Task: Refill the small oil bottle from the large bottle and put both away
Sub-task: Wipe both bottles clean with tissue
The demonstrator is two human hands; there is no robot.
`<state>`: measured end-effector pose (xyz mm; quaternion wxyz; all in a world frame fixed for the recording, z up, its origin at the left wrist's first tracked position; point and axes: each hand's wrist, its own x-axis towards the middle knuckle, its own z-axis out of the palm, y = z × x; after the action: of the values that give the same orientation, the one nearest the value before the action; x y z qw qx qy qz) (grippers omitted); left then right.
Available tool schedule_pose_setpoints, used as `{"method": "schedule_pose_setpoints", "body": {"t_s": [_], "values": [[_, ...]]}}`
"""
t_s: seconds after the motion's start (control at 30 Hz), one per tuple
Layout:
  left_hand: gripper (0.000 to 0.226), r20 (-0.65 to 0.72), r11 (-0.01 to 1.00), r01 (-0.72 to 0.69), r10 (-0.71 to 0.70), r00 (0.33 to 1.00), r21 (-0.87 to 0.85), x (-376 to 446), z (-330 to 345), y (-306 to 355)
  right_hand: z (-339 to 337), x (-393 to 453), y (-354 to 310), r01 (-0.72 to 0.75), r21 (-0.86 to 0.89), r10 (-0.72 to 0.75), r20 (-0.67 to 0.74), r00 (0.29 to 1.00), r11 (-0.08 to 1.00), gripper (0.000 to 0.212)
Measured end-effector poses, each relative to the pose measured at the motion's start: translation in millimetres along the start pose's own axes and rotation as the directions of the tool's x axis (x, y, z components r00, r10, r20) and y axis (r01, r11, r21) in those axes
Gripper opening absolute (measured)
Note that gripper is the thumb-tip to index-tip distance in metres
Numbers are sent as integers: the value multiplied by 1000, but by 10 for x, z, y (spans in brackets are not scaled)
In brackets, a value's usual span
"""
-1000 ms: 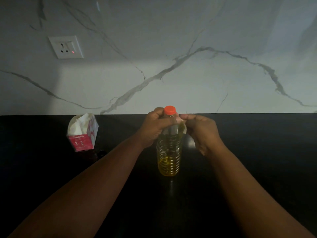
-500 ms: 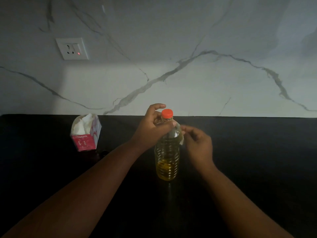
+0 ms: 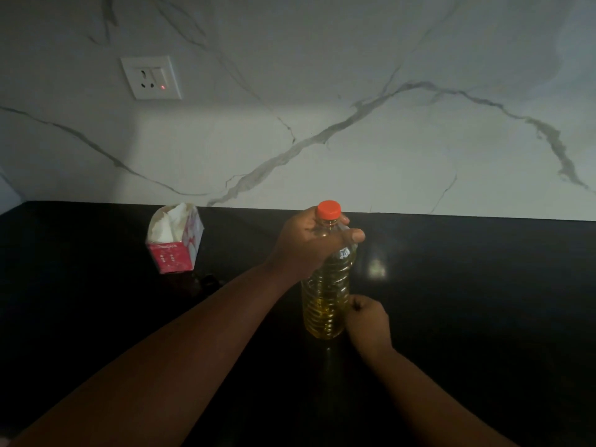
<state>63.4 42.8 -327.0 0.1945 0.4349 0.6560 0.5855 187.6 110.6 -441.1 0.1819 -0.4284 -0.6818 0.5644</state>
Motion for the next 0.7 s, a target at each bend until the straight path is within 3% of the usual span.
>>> {"method": "schedule_pose_setpoints", "body": {"t_s": [0.1,0.3,0.43,0.53,0.7], "values": [[39,0,1000,-2,2,1000,-6,16,-5,-40,-134,-62,-282,-52,236,41,51,998,970,20],[25,20,1000,-1,1,1000,-22,63,-40,-106,-367,-224,-1126,135,455,-146,-11,989,880,22],[36,83,999,-5,8,997,-39,67,-58,-96,-464,-309,-1347,195,565,-188,-71,980,802,22],[52,101,999,10,-5,995,-45,60,-59,-90,-445,-339,-1385,277,509,-270,-89,959,815,19],[72,172,1000,24,-23,985,-7,67,-119,-44,-360,-319,-1375,535,156,-523,-112,845,830,24]]}}
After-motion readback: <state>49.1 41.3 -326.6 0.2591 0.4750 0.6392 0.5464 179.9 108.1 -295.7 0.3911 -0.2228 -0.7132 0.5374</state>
